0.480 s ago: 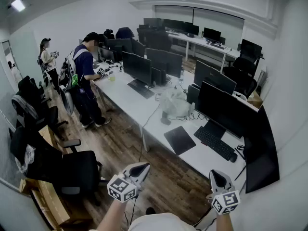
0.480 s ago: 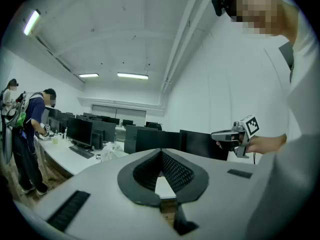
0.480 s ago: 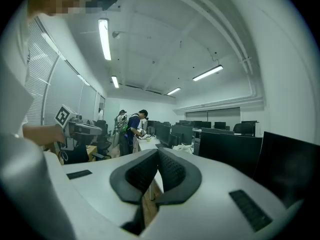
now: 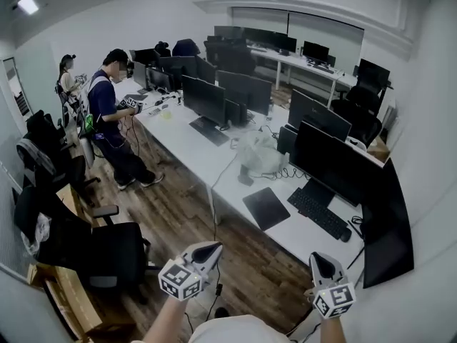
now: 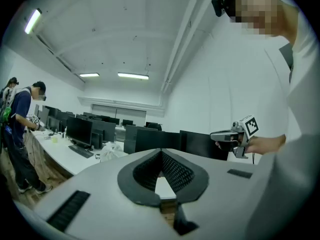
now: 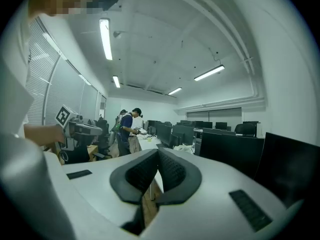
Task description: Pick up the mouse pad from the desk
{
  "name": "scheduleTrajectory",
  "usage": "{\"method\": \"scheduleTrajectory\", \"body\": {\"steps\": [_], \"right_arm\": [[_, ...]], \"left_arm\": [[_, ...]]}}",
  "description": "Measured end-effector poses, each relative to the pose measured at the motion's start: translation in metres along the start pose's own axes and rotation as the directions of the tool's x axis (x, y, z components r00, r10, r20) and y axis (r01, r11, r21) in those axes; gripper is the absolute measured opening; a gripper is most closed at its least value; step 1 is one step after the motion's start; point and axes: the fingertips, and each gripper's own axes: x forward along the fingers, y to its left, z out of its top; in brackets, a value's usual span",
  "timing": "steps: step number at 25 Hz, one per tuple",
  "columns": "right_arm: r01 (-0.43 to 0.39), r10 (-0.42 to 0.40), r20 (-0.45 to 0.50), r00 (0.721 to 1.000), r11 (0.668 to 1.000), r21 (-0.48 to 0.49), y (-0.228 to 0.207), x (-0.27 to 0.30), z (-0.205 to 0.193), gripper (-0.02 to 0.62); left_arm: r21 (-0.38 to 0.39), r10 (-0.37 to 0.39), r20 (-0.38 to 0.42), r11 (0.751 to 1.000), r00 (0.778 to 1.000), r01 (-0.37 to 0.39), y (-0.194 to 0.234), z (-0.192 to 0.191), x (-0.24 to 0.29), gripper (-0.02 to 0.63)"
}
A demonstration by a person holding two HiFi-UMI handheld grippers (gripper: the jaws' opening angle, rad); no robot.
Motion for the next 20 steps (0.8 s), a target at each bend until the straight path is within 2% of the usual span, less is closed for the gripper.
{"method": "scheduleTrajectory", "body": {"steps": [13,20], "right_arm": [[0.040,-0.039,-0.002,0.999,0.998,0.039,0.001,0.001,-0.003,0.014],[0.042,-0.042,-0.001,0.999,0.998,0.046,0.006,0.003,0.000,0.063]], "left_arm": [[-0.018,-0.030,0.003,0.999,1.000,0.030,0.000,-0.002,-0.001,0.015],[-0.023,-0.023,0.002,0.999,1.000,0.023,0.007,-0.004,-0.008,0.015]]}}
